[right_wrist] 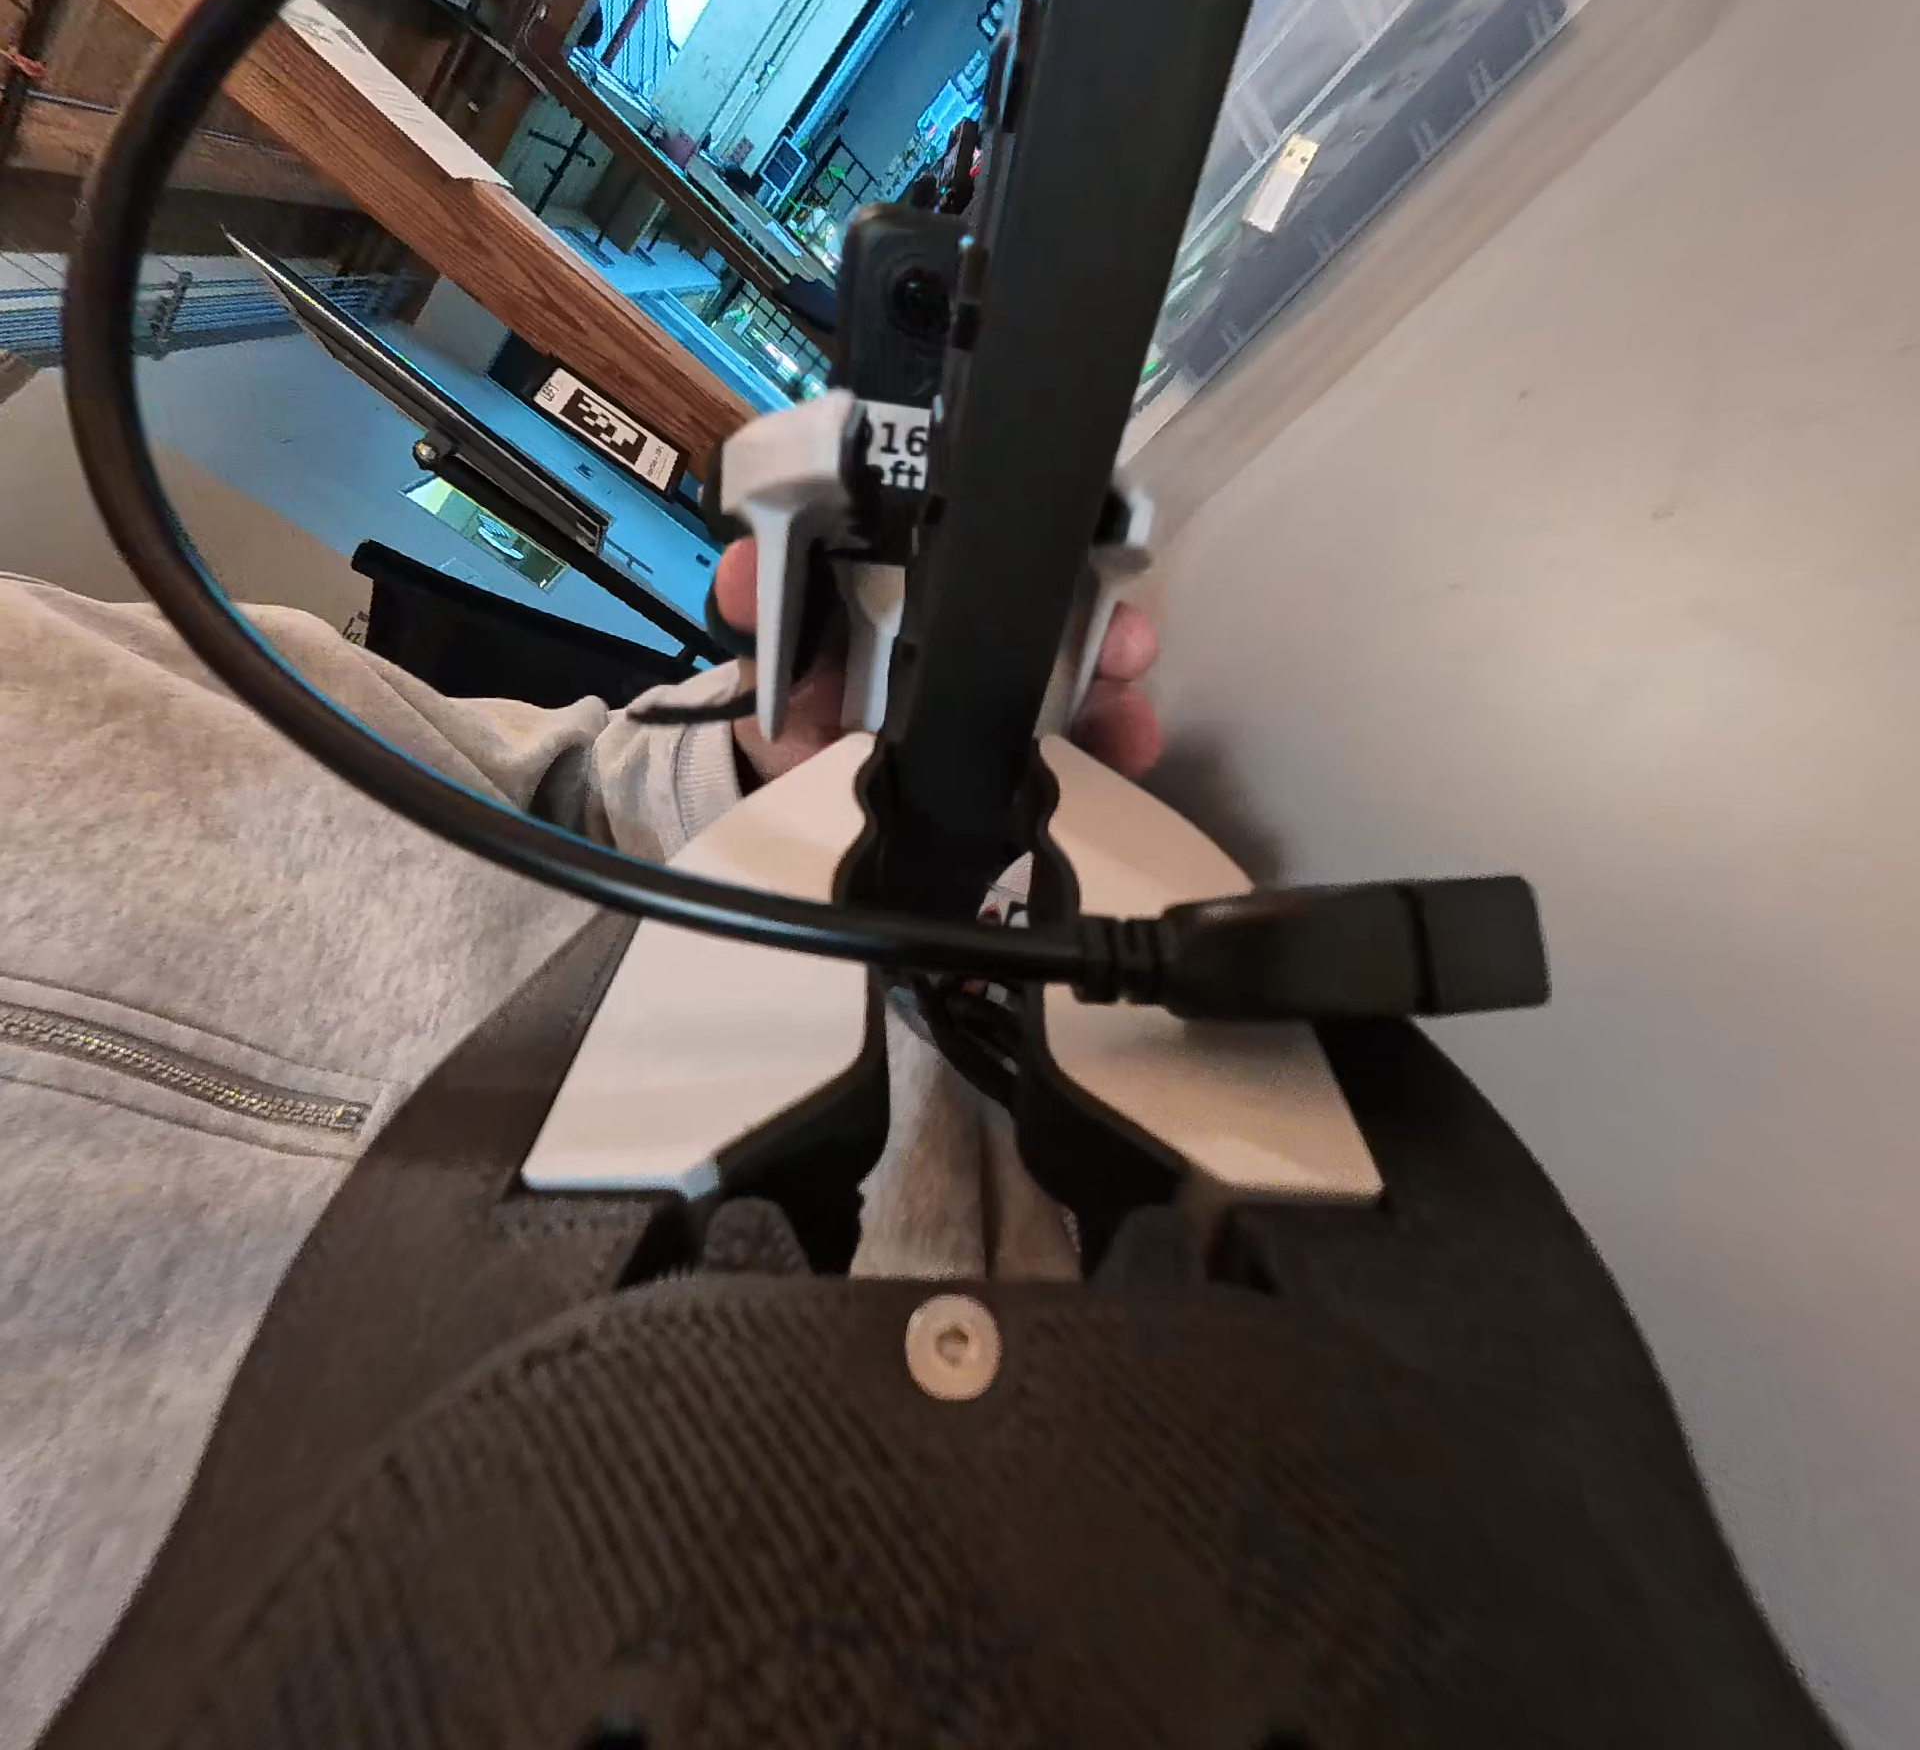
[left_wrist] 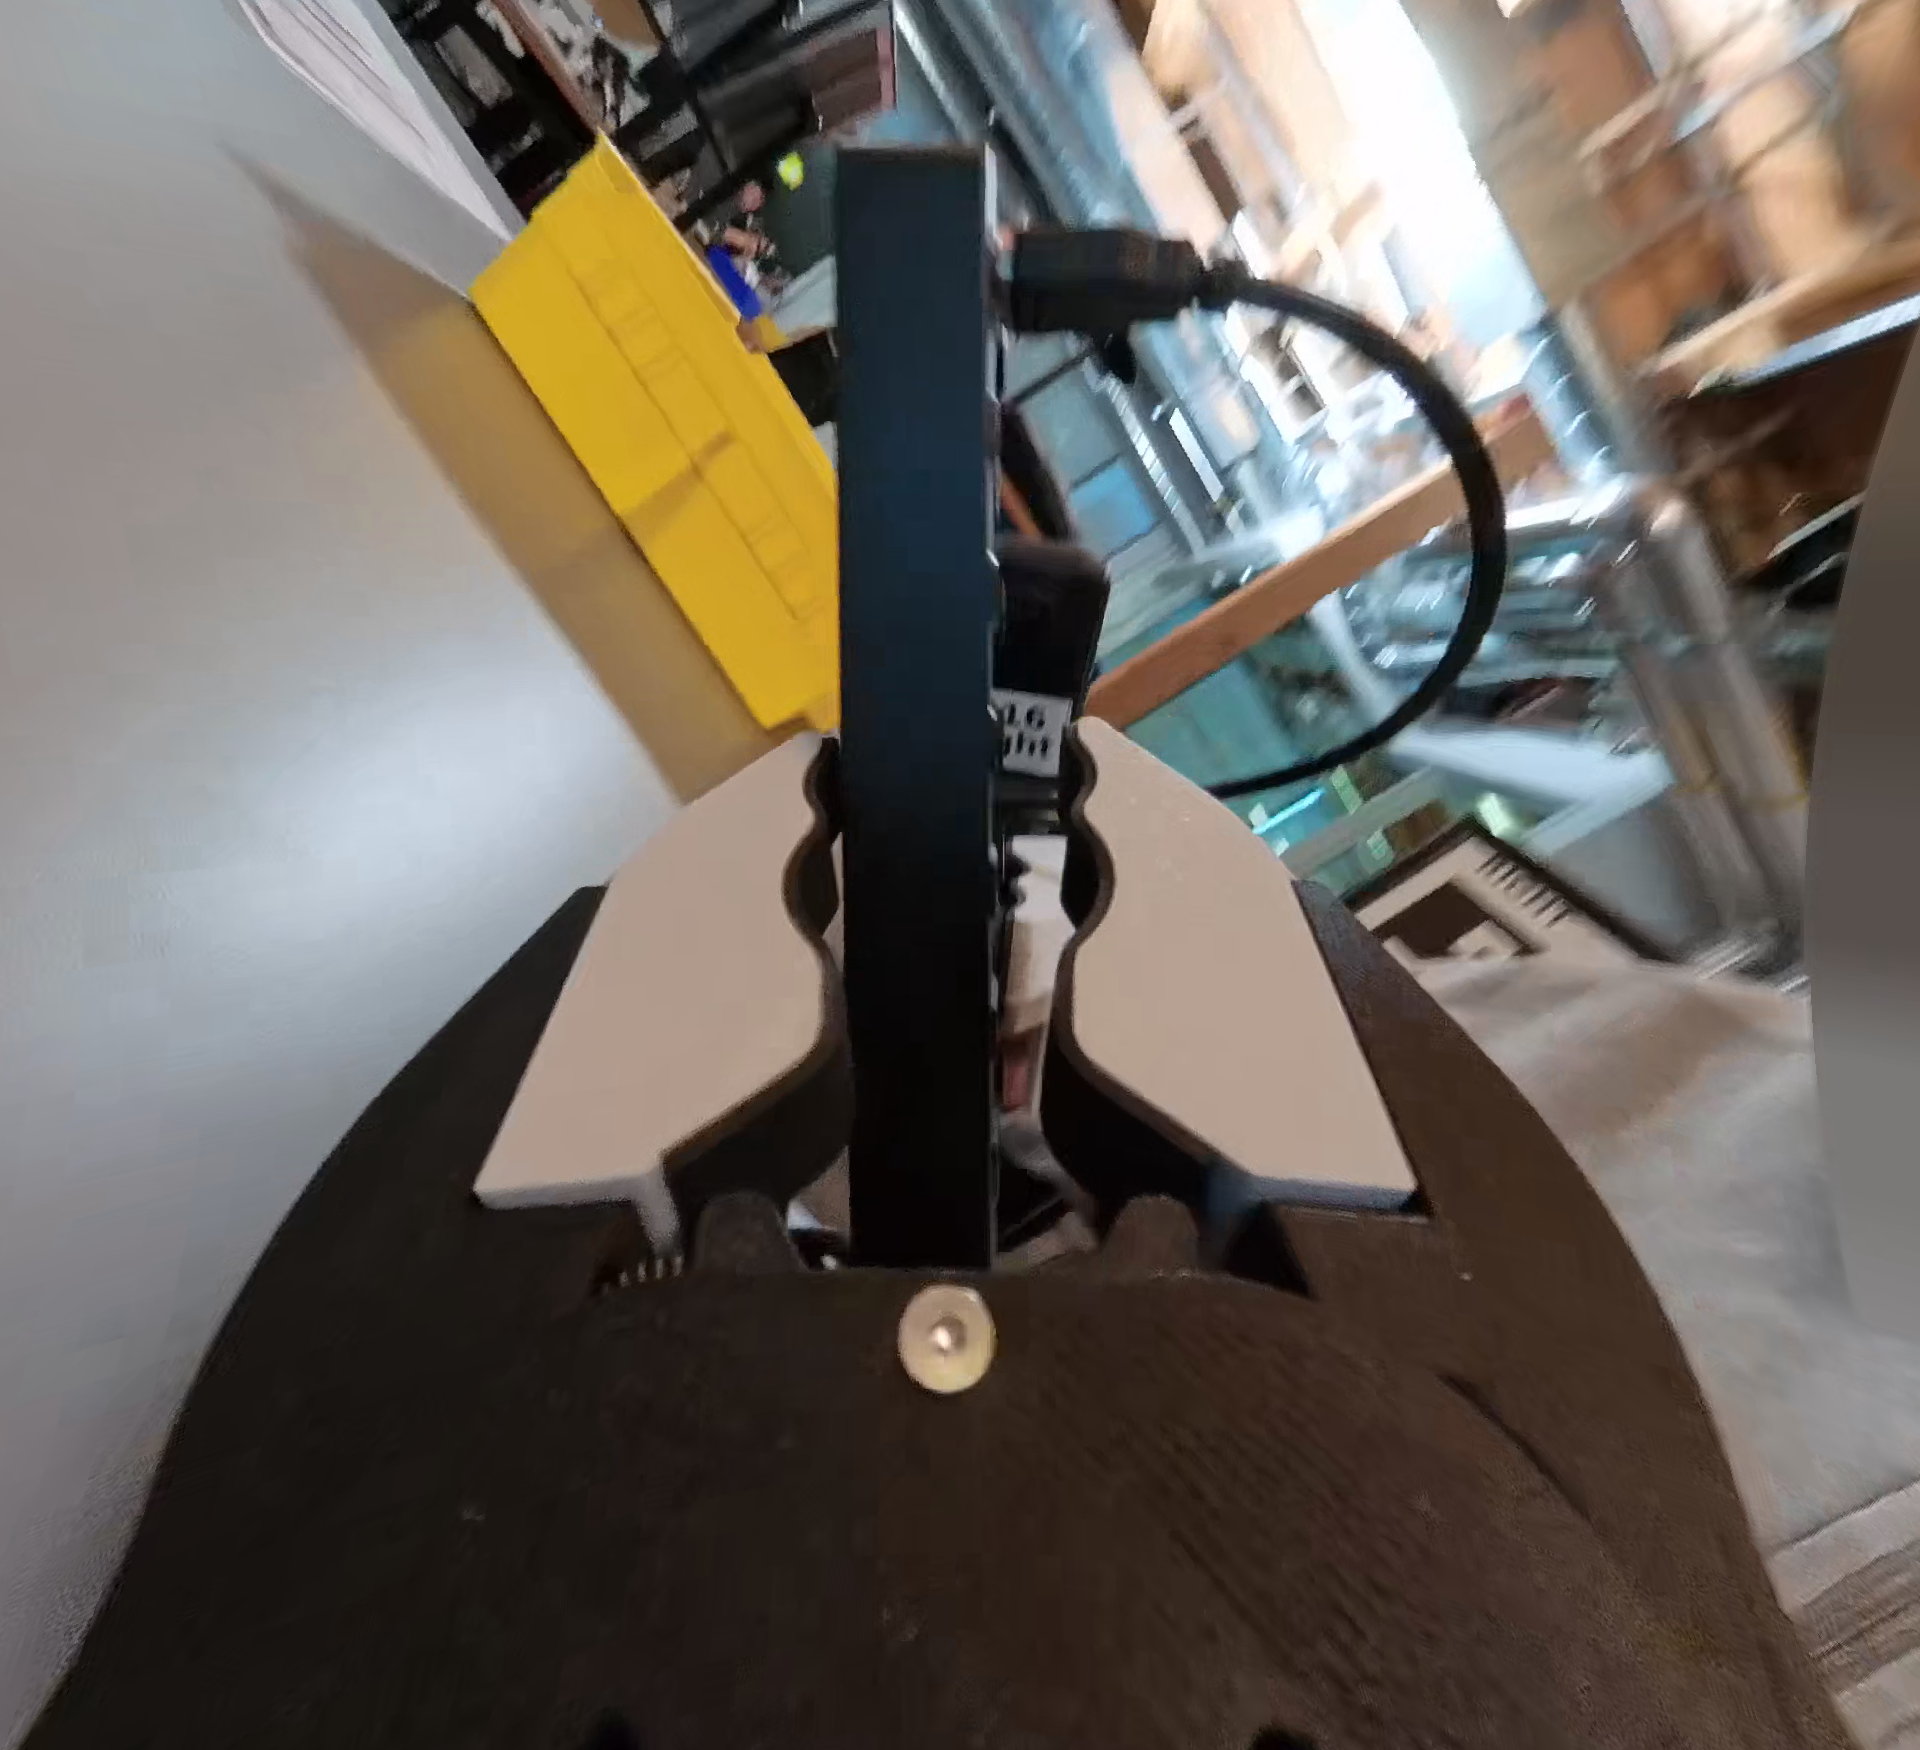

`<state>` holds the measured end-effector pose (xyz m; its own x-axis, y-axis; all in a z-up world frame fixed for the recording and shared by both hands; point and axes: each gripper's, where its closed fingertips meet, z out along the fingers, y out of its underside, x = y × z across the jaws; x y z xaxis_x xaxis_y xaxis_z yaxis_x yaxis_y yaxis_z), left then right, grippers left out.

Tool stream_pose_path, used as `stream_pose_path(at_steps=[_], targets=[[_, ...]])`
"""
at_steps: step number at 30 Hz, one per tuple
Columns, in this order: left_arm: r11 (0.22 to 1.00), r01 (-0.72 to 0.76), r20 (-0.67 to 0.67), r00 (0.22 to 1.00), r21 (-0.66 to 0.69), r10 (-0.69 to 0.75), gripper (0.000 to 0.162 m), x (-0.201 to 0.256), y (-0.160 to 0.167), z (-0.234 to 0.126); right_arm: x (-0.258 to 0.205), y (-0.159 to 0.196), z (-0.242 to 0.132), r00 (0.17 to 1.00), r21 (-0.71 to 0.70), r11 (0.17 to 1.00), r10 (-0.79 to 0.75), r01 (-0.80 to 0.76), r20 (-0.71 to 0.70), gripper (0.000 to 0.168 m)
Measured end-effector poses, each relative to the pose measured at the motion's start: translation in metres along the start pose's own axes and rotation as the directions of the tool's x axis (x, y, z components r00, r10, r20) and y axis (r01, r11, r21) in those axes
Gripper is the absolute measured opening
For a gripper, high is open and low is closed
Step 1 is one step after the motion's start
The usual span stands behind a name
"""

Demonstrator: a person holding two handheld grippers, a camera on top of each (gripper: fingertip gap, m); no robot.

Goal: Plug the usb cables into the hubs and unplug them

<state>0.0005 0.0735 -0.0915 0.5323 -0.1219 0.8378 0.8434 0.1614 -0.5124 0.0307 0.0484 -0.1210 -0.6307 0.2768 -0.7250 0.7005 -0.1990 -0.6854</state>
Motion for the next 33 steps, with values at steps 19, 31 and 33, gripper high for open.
stream_pose_path(at_steps=[19, 31, 33], targets=[[0.971, -0.105, 0.324, 0.946, 0.214, 0.031, 0.025, -0.047, -0.058, -0.045, 0.000, 0.003, -0.002, 0.989, -0.049, 0.990, -0.137, 0.134, -0.050, 0.038], [0.938, -0.082, 0.336, 0.941, 0.337, -0.039, 0.026, -0.064, -0.090, -0.074, -0.054, -0.084, 0.031, 0.772, -0.011, 0.779, -0.624, 0.627, -0.119, 0.031], [0.940, -0.077, 0.320, 0.947, 0.332, -0.036, 0.026, -0.063, -0.089, -0.072, -0.078, -0.108, 0.053, 0.728, 0.020, 0.728, -0.682, 0.685, -0.070, 0.030]])
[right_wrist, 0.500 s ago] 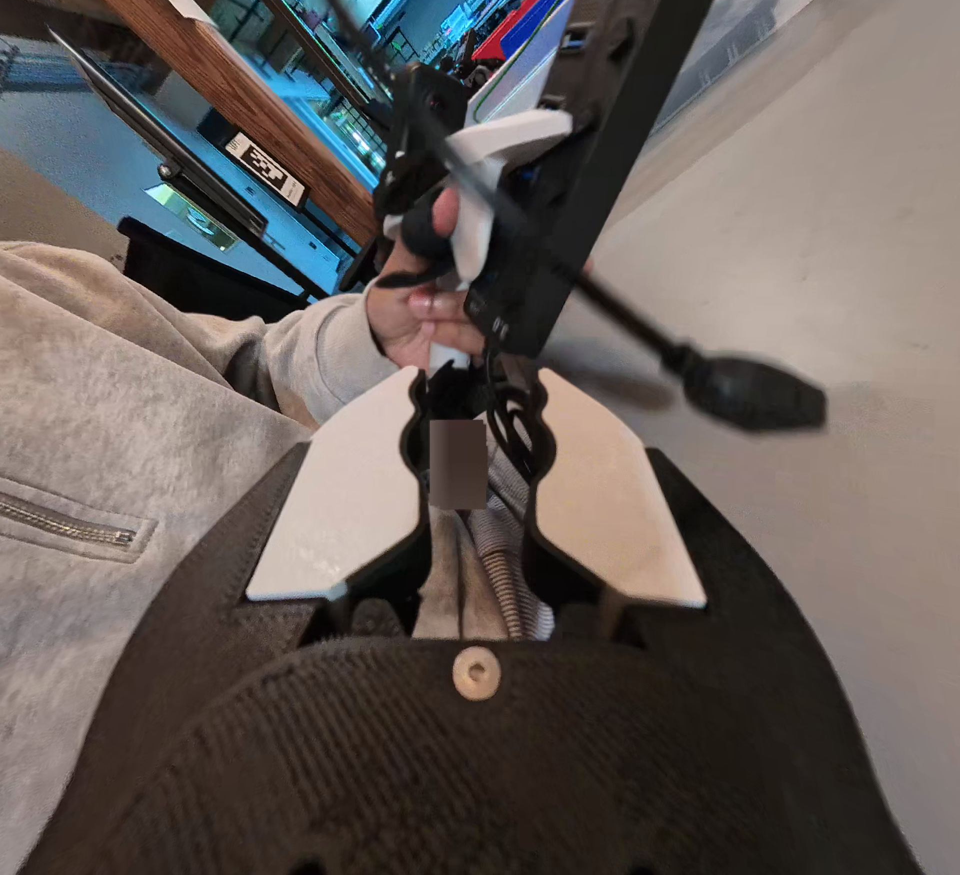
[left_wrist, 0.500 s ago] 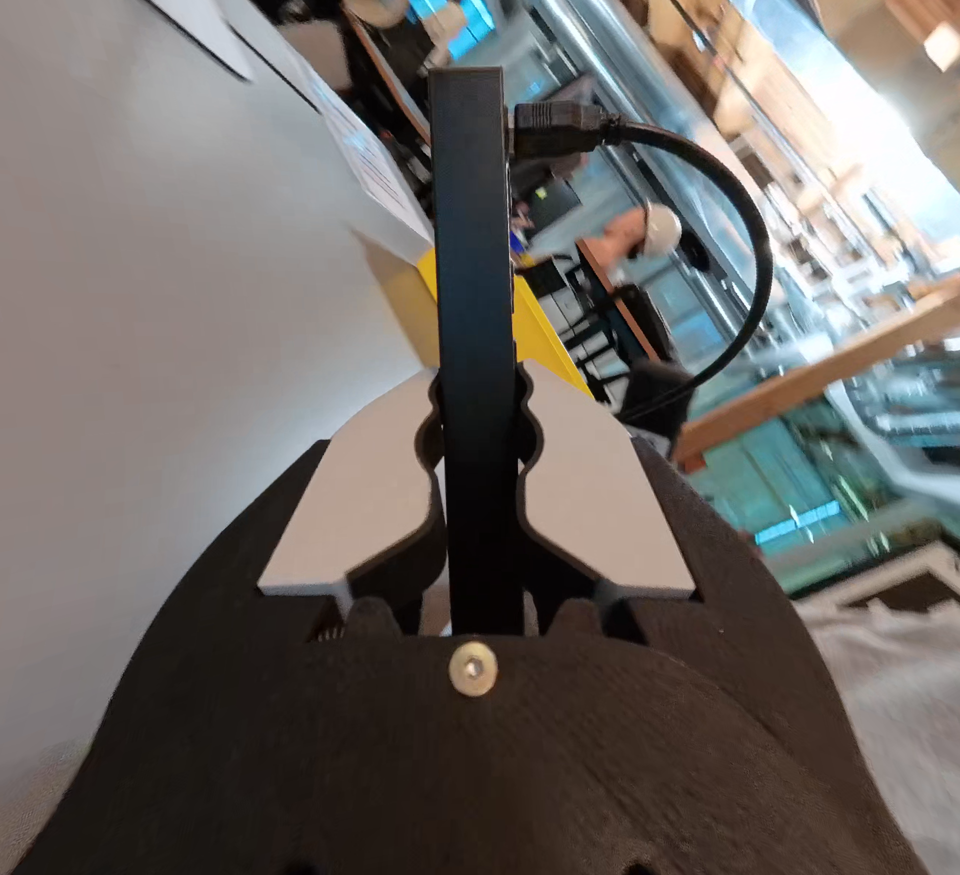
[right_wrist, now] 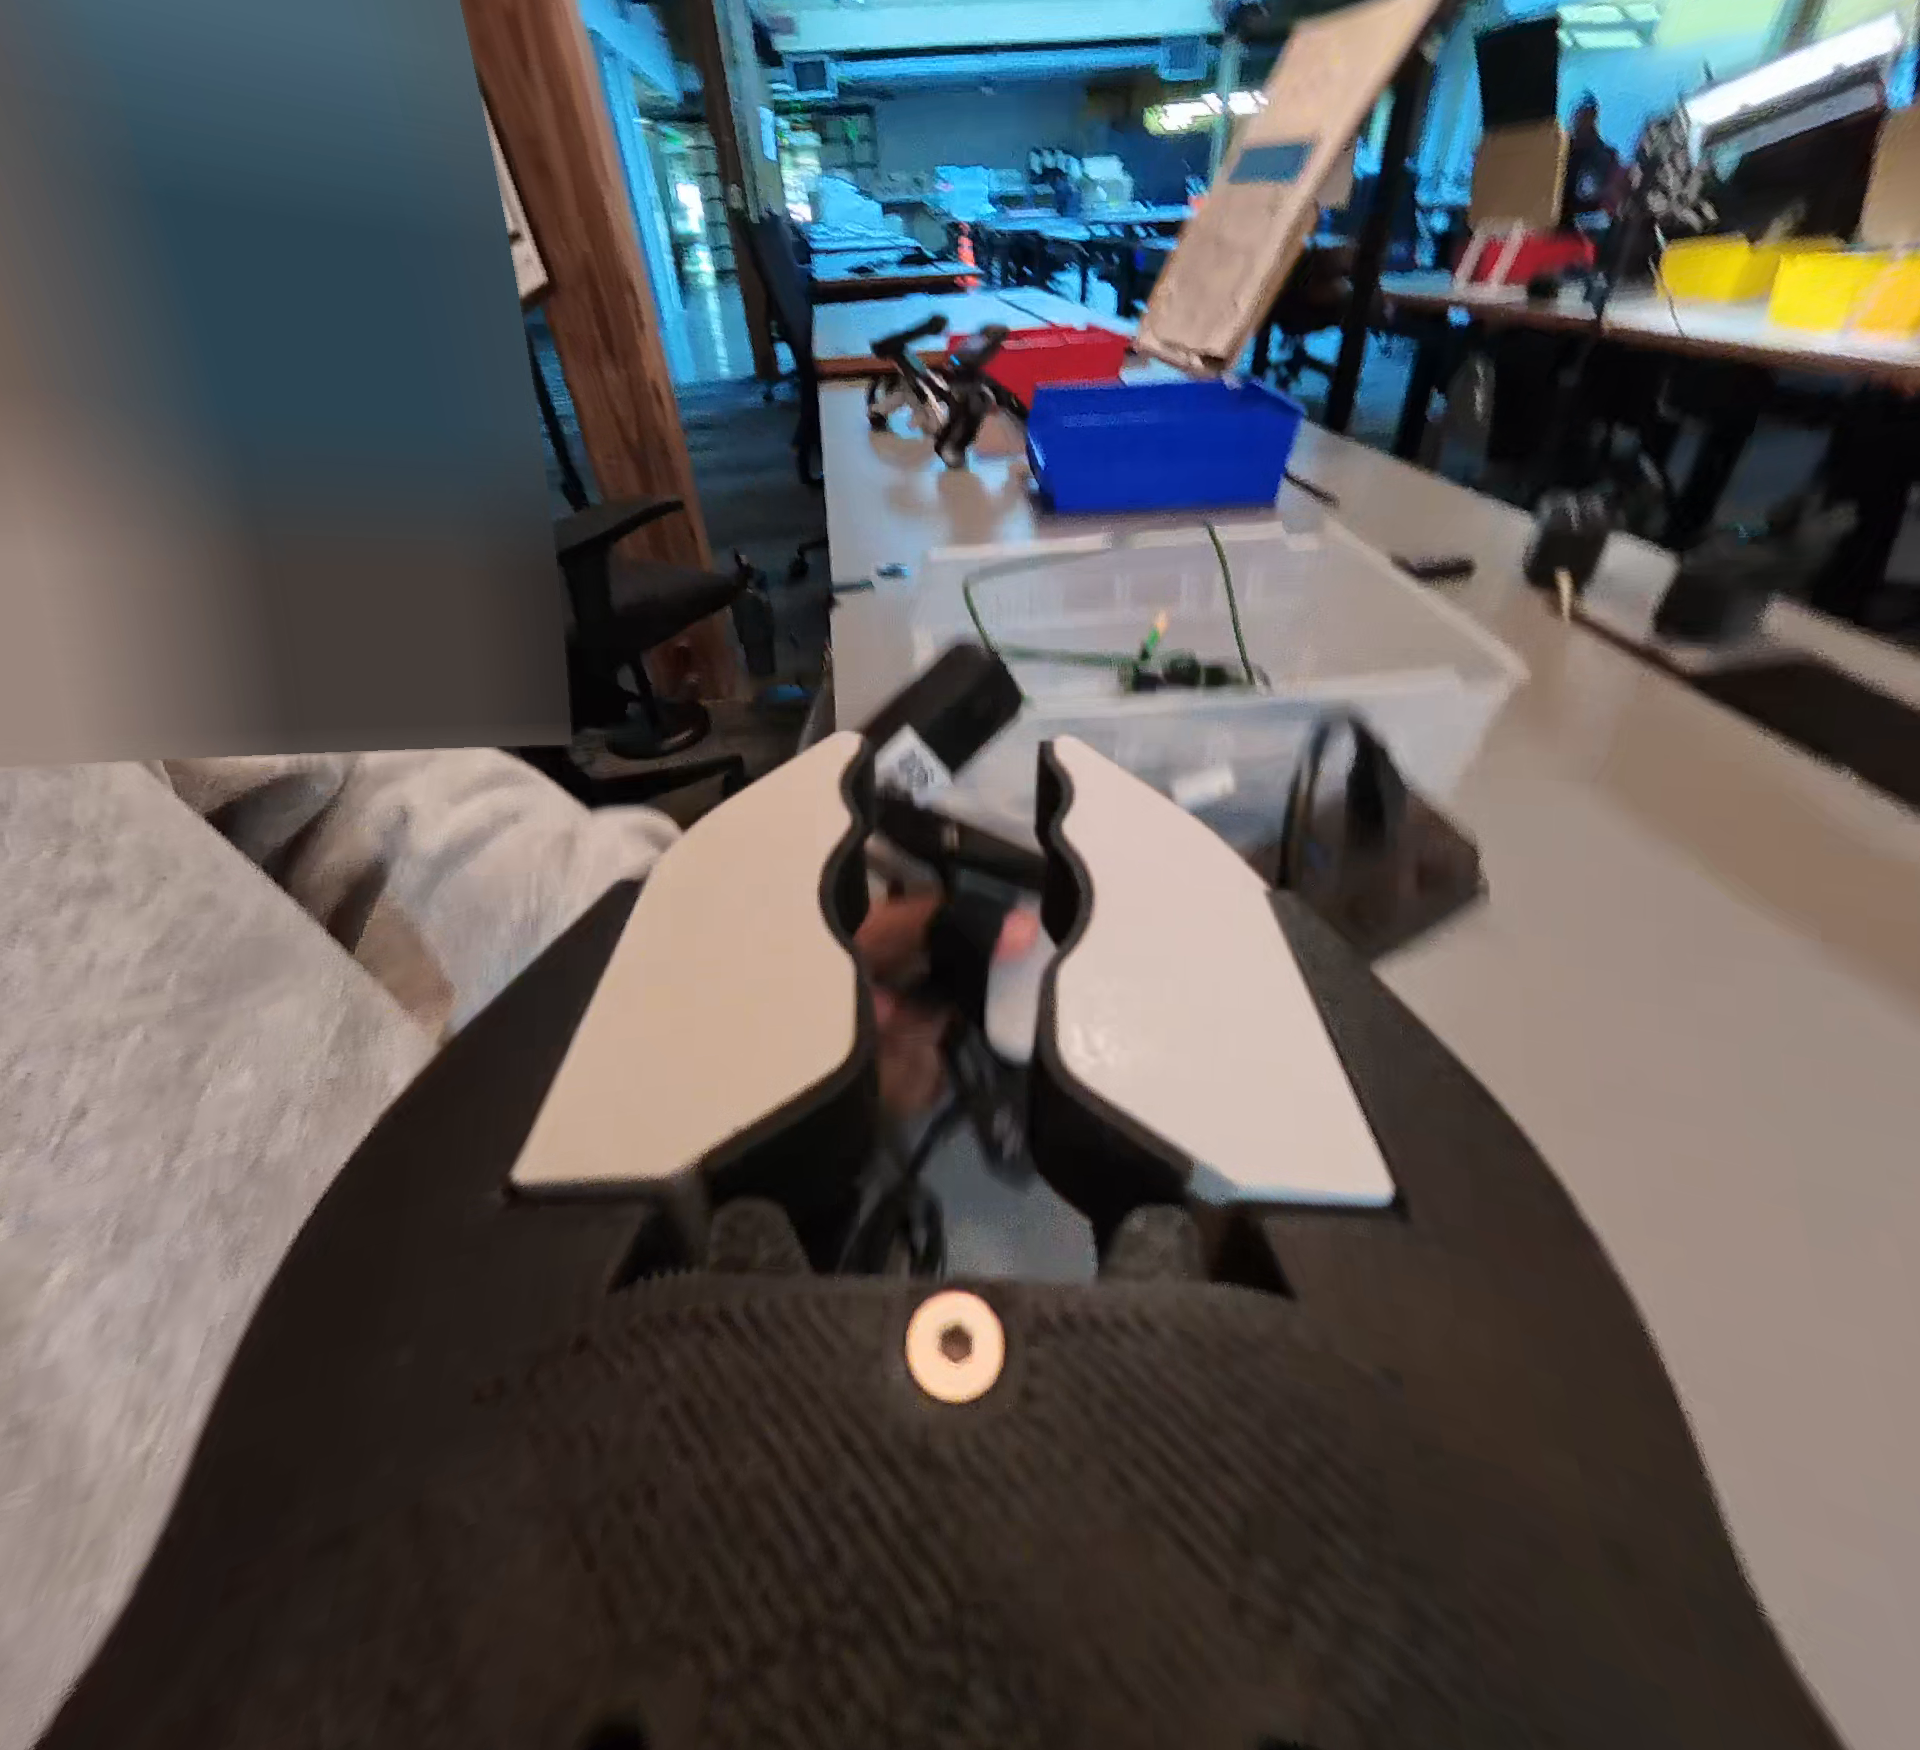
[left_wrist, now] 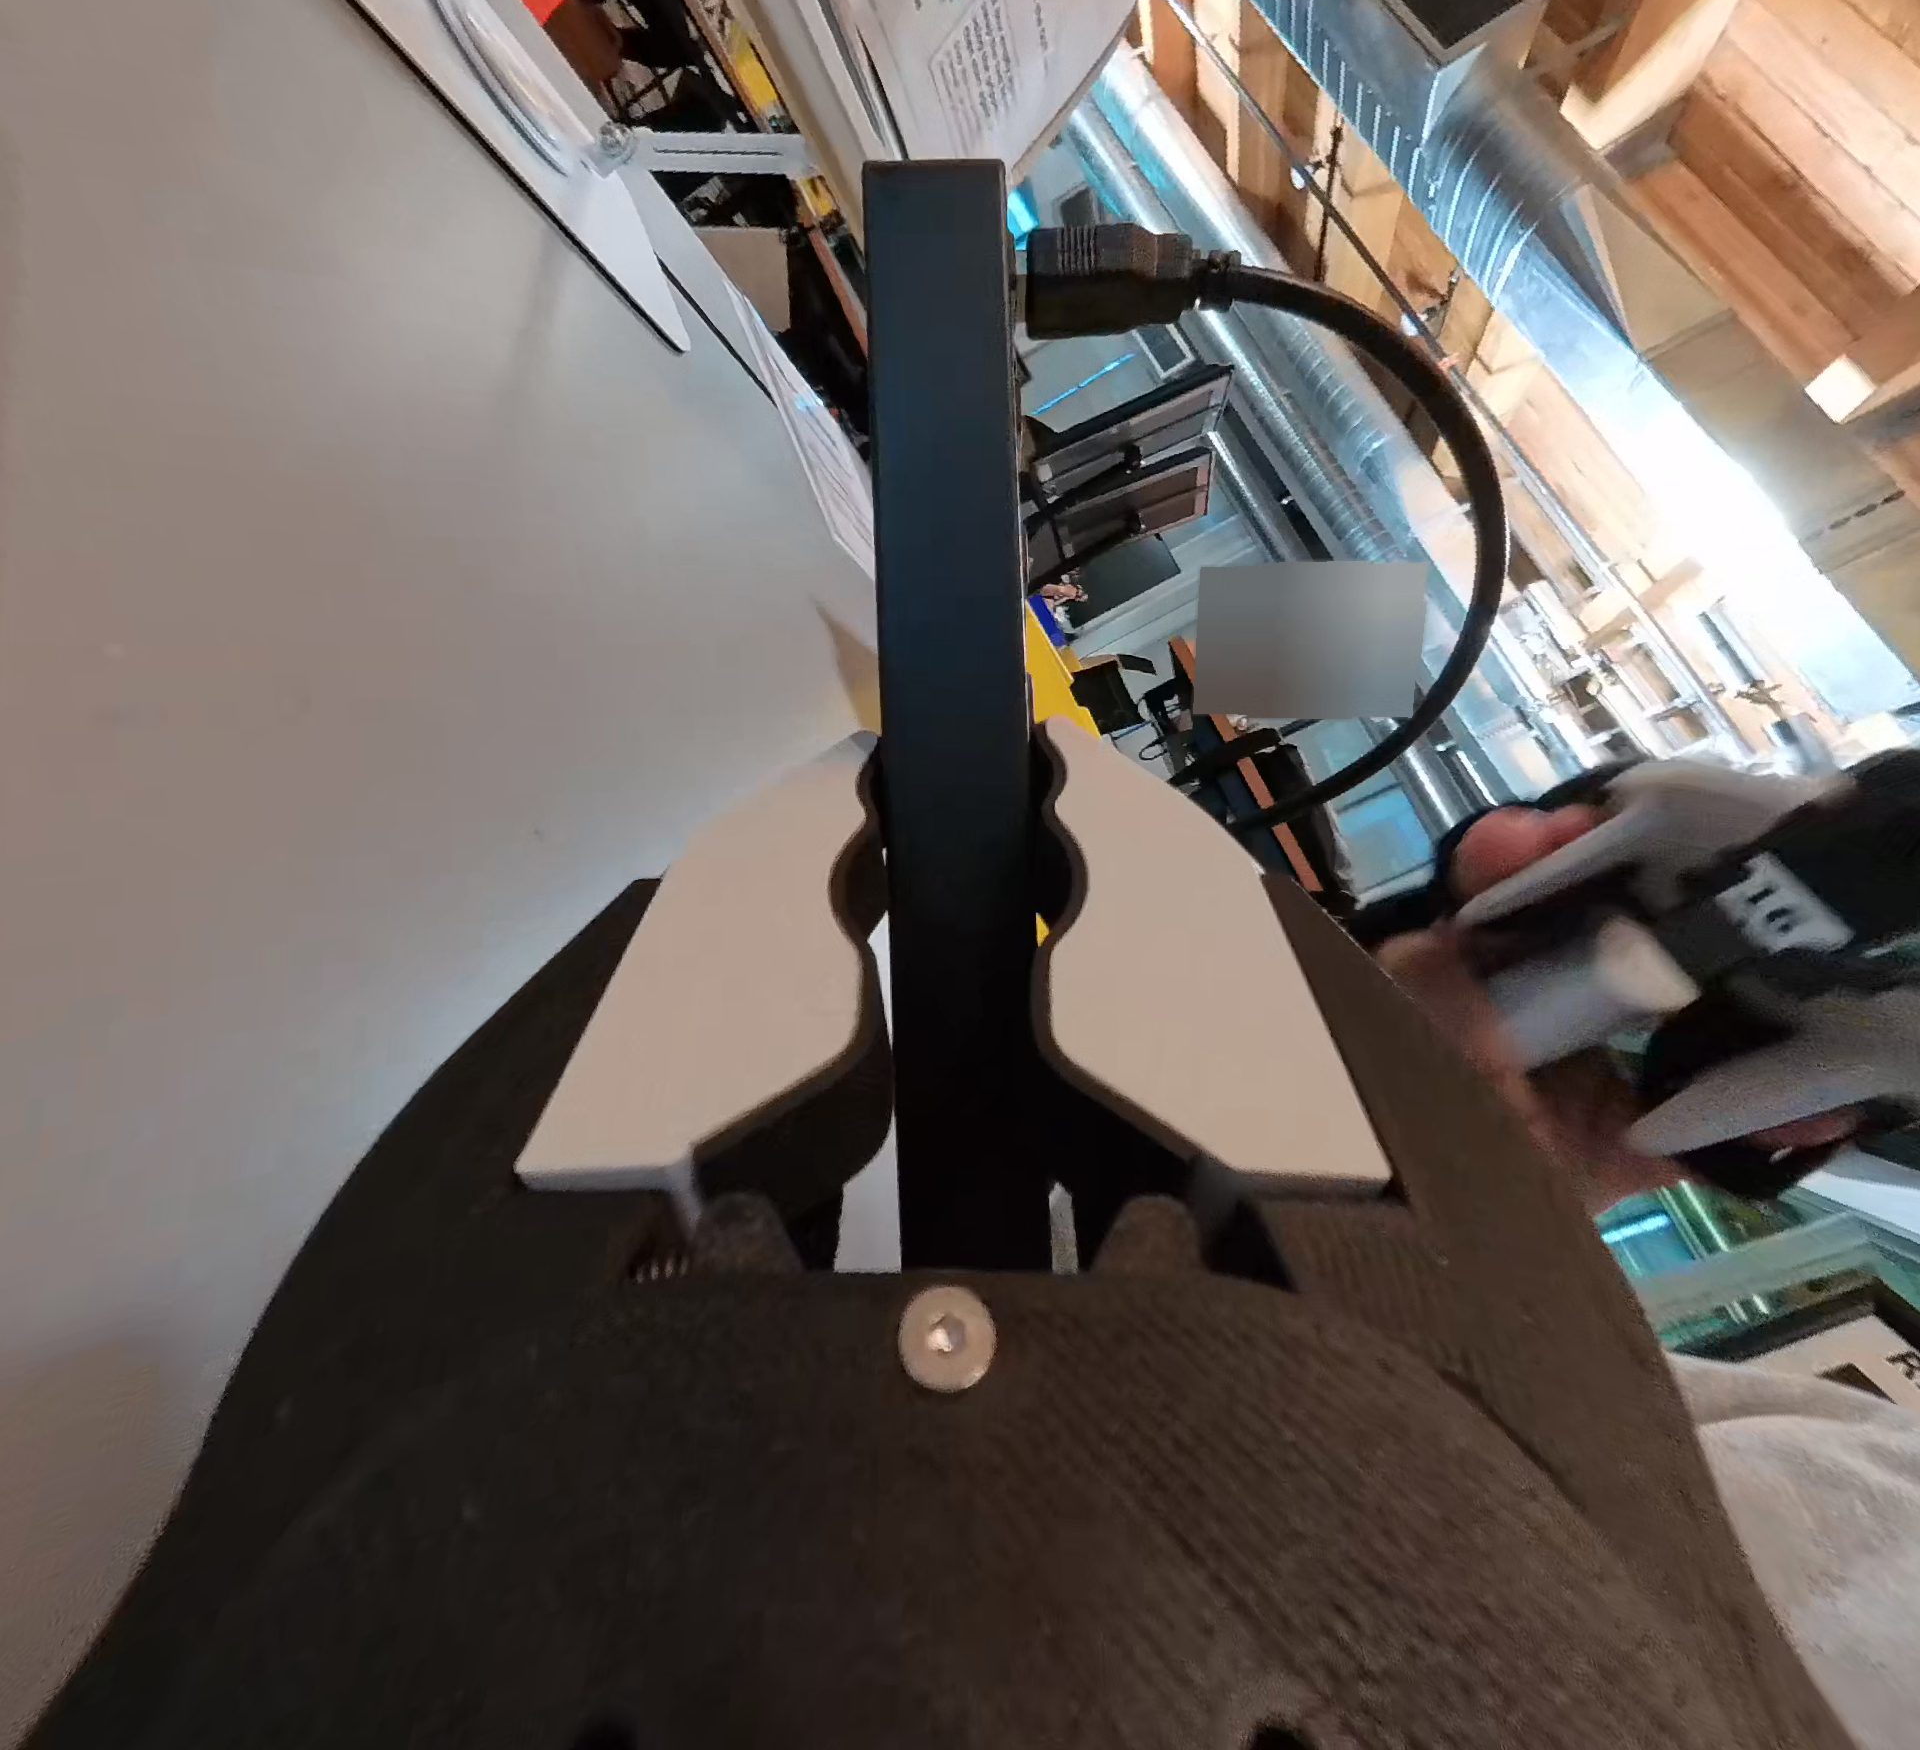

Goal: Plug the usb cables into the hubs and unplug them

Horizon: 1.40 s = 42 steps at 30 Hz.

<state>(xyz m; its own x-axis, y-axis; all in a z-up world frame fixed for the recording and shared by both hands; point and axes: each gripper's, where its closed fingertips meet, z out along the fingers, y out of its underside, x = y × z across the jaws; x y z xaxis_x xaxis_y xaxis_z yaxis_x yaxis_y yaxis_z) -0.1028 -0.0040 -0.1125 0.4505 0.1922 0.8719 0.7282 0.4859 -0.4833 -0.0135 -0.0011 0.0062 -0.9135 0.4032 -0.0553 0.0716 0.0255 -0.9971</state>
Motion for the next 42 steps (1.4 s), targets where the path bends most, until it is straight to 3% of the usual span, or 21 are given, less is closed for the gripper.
stream_pose_path(at_steps=[3, 6, 9, 14, 18, 20, 26, 31, 42], targets=[[1.000, -0.023, 0.000, 1.000, -0.004, 0.023, 0.026, 0.001, 0.002, 0.000, -0.008, -0.044, 0.041, 0.992, 0.036, 0.997, -0.068, 0.064, 0.106, 0.028], [0.998, -0.069, 0.005, 0.998, -0.004, 0.069, 0.026, 0.002, 0.003, -0.001, -0.024, -0.082, 0.084, 0.965, 0.064, 0.998, -0.026, 0.010, 0.261, 0.029], [0.991, -0.130, 0.005, 0.992, -0.013, 0.130, 0.026, 0.002, 0.003, 0.001, -0.025, -0.096, 0.134, 0.941, 0.002, 1.000, -0.017, 0.017, 0.338, 0.028], [0.962, -0.264, 0.030, 0.963, -0.064, 0.266, 0.026, -0.008, 0.005, 0.018, 0.015, -0.057, 0.248, 0.955, -0.244, 0.966, -0.007, 0.083, 0.298, 0.026], [0.961, -0.233, 0.020, 0.971, -0.146, 0.238, 0.026, -0.016, 0.014, 0.022, 0.072, 0.009, 0.330, 0.987, -0.472, 0.882, 0.095, -0.021, 0.133, 0.037], [0.968, -0.215, 0.029, 0.975, -0.132, 0.220, 0.026, -0.019, 0.011, 0.022, 0.099, 0.032, 0.357, 0.994, -0.503, 0.862, 0.104, -0.066, 0.047, 0.031], [0.975, -0.130, 0.043, 0.989, -0.180, 0.140, 0.025, -0.027, 0.014, 0.024, 0.125, 0.093, 0.386, 0.999, -0.699, 0.714, 0.044, -0.042, -0.015, 0.023], [0.983, -0.041, 0.063, 0.997, -0.182, 0.054, 0.025, -0.035, 0.011, 0.025, 0.130, 0.110, 0.394, 0.998, -0.759, 0.648, -0.063, 0.054, 0.018, 0.023], [0.986, 0.004, 0.076, 0.997, -0.169, 0.009, 0.025, -0.039, 0.008, 0.024, 0.129, 0.146, 0.393, 0.999, -0.853, 0.519, -0.029, 0.049, 0.039, 0.029]])
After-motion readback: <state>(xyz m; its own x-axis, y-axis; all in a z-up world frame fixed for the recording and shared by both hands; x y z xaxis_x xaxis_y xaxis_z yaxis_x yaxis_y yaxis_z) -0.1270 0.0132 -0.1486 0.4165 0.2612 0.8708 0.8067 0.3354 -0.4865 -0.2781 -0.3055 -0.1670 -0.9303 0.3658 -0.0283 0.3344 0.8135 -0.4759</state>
